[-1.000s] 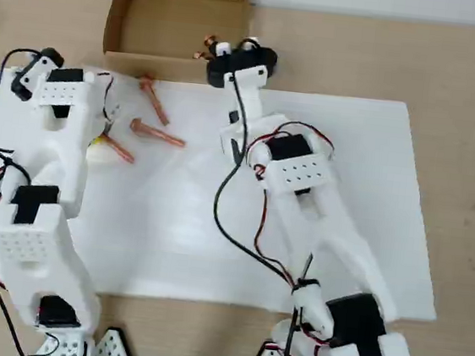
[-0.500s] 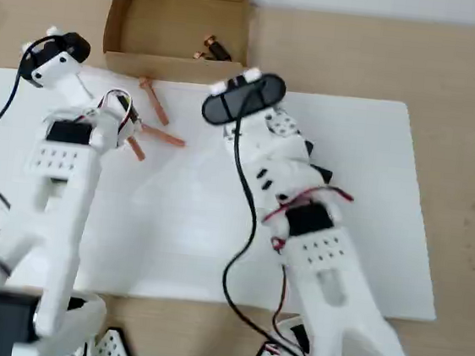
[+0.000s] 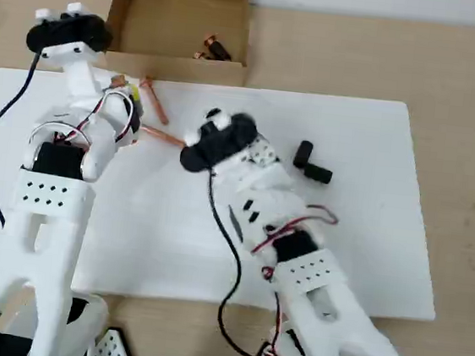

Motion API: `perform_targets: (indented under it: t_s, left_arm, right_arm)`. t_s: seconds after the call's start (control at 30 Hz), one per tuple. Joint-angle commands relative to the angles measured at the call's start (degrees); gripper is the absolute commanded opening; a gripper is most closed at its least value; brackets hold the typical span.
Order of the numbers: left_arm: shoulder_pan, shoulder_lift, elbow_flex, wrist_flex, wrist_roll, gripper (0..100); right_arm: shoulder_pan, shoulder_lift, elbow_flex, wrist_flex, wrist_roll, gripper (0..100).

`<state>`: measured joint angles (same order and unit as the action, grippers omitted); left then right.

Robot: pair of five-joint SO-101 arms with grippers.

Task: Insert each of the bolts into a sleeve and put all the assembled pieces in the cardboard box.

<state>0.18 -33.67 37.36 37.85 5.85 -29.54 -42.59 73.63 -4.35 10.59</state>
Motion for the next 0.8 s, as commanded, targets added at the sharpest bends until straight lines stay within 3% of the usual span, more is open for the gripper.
perform_targets:
  t_s: [0.0, 0.17, 0.3, 0.4, 0.57, 0.77]
  left_arm:
    - [0.4, -2.2, -0.8, -2.7, -0.5, 1]
    - [0.2, -2.5, 0.6, -5.1, 5.0, 1]
    - [1.5, -2.5, 0.5, -5.1, 8.9, 1]
    - [3.6, -2.5, 0.2, -5.1, 6.5, 1]
    - [9.1, -2.5, 0.6, -4.7, -3.4, 1]
    - [13.0, -7.2, 4.4, -4.7, -14.4, 1]
  right_arm:
    - [-2.4, -1.6, 5.8, -22.2, -7.5, 1.0]
    - [-5.5, -1.9, 13.0, -35.3, -12.0, 1.0]
    - [-5.6, -1.9, 15.0, -36.4, -21.1, 1.0]
    - [-5.3, -1.8, 15.7, -36.4, -26.9, 1.0]
    - [-5.7, -1.6, 17.0, -36.1, -27.7, 1.0]
    - [-11.2, -1.6, 18.9, -29.3, -27.5, 1.0]
